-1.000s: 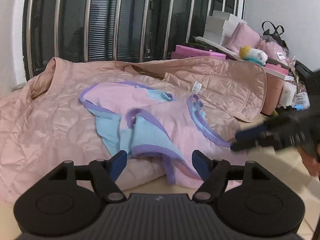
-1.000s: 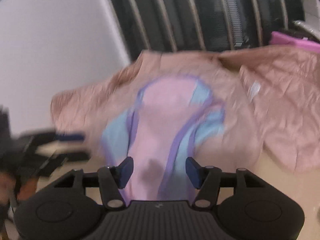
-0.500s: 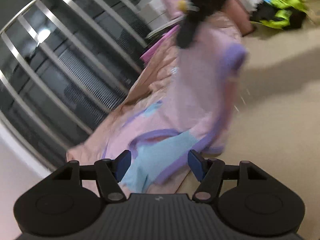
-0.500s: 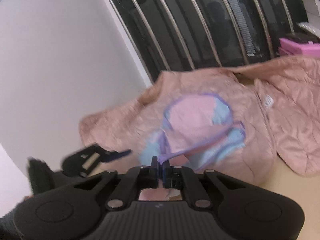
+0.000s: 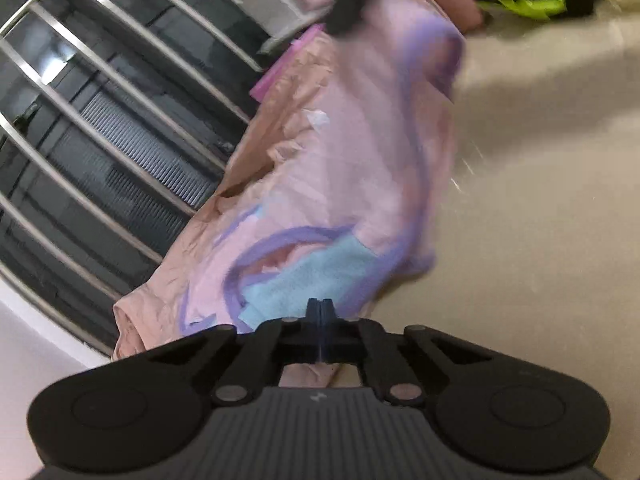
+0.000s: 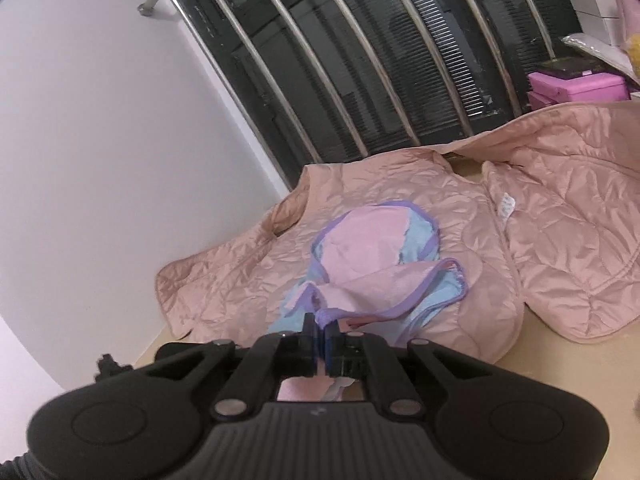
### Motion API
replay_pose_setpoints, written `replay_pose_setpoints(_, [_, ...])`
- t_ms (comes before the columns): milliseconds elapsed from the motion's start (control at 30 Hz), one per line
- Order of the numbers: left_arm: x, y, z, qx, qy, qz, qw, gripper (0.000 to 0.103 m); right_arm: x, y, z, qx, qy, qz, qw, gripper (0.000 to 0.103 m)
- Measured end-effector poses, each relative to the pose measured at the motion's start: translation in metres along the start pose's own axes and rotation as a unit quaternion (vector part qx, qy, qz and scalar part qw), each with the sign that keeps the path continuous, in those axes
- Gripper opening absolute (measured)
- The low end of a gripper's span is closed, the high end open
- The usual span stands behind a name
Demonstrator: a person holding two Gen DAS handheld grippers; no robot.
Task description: Fold clothes
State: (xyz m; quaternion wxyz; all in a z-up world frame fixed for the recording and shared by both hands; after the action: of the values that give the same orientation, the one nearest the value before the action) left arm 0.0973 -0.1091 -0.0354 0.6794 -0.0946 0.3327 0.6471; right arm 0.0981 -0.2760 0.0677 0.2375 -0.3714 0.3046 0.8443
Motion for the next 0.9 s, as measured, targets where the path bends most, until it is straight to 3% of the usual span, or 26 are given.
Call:
replay_pose_setpoints(33, [-0.003, 0.004, 0.008, -0.008, 0.022, -0.004, 0.9997, 0.0, 0.001, -0.002, -0.005, 0.021, 0.005, 0.0, 1.0, 0.004])
replay_pose_setpoints(100, [-0.008, 0.012, 0.027, -0.012, 0.072, -0.008, 0.9973, 0.0, 0.008, -0.011, -0.025, 0.111, 0.023, 0.013, 0.993, 0.02])
replay_pose_setpoints(133, [-0.009, 0.016, 0.035, -0.006, 0.09, -0.006, 0.9959, 0.0, 0.014, -0.014, -0.035, 0.167, 0.032, 0.028, 0.985, 0.02])
replay_pose_setpoints(200, [-0.009, 0.023, 0.044, 0.008, 0.104, -0.007, 0.9945, 0.0, 0.028, -0.015, -0.033, 0.207, 0.082, 0.041, 0.974, 0.02])
replay_pose_setpoints(267, [-0.008, 0.03, 0.046, 0.022, 0.102, -0.006, 0.9945, 0.002, 0.045, -0.011, -0.012, 0.169, 0.141, 0.043, 0.975, 0.02])
replay_pose_setpoints(367, [-0.006, 0.038, 0.039, 0.052, 0.102, -0.001, 0.9935, 0.007, 0.072, -0.009, 0.023, 0.124, 0.256, 0.059, 0.957, 0.046])
replay_pose_setpoints(400, [-0.006, 0.039, 0.036, 0.061, 0.101, -0.001, 0.993, 0.008, 0.08, -0.012, 0.031, 0.119, 0.29, 0.071, 0.947, 0.048])
replay_pose_setpoints(500, [-0.006, 0.038, 0.024, 0.066, 0.08, -0.005, 0.9946, 0.025, 0.093, -0.036, 0.031, 0.131, 0.324, 0.118, 0.929, 0.043])
replay_pose_setpoints(533, [-0.006, 0.037, 0.019, 0.067, 0.072, -0.007, 0.9951, 0.036, 0.094, -0.044, 0.027, 0.136, 0.325, 0.132, 0.926, 0.041])
replay_pose_setpoints(600, [-0.009, 0.037, 0.011, 0.072, 0.059, -0.013, 0.9956, 0.045, 0.097, -0.058, 0.015, 0.145, 0.323, 0.155, 0.922, 0.021])
replay_pose_setpoints(633, [-0.01, 0.038, 0.007, 0.077, 0.051, -0.018, 0.9956, 0.047, 0.097, -0.06, 0.011, 0.146, 0.318, 0.155, 0.924, 0.02])
replay_pose_setpoints(667, [-0.012, 0.039, 0.003, 0.081, 0.044, -0.023, 0.9955, 0.049, 0.096, -0.06, 0.008, 0.146, 0.313, 0.151, 0.926, 0.008])
replay_pose_setpoints(700, [-0.015, 0.039, 0.0, 0.082, 0.039, -0.027, 0.9955, 0.051, 0.095, -0.058, 0.006, 0.146, 0.305, 0.145, 0.93, 0.004])
replay_pose_setpoints(900, [-0.037, 0.026, -0.013, 0.057, 0.029, -0.043, 0.997, 0.055, 0.068, -0.02, 0.031, 0.112, 0.28, 0.048, 0.952, 0.003])
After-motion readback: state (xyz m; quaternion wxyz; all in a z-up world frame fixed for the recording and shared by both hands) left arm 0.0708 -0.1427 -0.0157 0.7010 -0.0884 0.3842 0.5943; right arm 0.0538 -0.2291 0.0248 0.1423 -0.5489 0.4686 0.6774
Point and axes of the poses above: each gripper's, at about its wrist camera, not at the fingertips, and y roughly against the way its jaws point, z to its left, x to its underside, the point moved 6 cm from there along -y, roughly the way its jaws point, and after that the axes turned 10 degrees about -x, right-handed, at the moved point
